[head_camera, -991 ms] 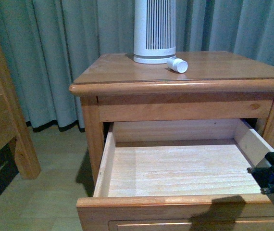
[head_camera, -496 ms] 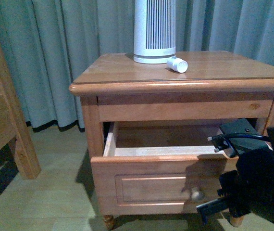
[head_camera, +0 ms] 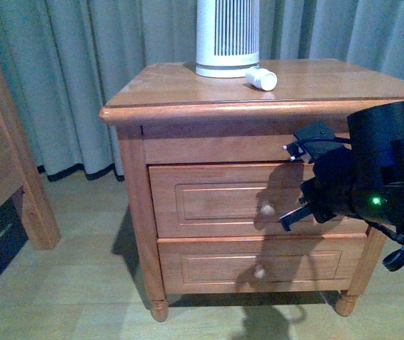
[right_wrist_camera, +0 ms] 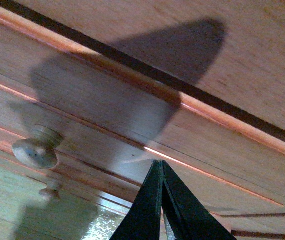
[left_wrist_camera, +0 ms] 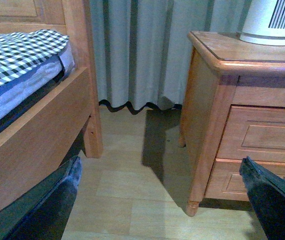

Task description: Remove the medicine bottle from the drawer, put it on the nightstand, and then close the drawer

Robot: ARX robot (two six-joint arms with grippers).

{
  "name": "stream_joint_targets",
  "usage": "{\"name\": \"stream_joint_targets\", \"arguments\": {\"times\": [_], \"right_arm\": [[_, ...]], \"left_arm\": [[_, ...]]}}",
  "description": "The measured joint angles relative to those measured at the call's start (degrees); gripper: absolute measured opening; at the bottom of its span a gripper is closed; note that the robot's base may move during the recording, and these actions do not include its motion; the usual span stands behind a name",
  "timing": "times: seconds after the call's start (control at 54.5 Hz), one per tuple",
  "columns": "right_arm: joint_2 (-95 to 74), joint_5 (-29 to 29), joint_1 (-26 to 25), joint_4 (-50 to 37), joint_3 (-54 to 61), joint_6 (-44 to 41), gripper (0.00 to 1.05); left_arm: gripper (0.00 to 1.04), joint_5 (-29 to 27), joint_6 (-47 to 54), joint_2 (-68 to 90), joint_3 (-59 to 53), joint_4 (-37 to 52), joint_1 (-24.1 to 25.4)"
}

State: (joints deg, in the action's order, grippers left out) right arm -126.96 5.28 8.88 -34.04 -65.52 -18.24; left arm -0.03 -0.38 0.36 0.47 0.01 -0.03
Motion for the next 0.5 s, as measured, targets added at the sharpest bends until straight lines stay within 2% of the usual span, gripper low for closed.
{"name": "stream_joint_targets", "arguments": {"times": [0.22,0.496], "right_arm": [[0.2,-1.3,0.2,0.9,0.7,2.9,0.03],[14.5,-6.1,2.1,2.4,14.8,16.2,0.03]], "left_arm": [[0.98,0.0,0.0,0.0,0.0,0.0,0.0],[0.98,0.0,0.0,0.0,0.0,0.0,0.0]]}}
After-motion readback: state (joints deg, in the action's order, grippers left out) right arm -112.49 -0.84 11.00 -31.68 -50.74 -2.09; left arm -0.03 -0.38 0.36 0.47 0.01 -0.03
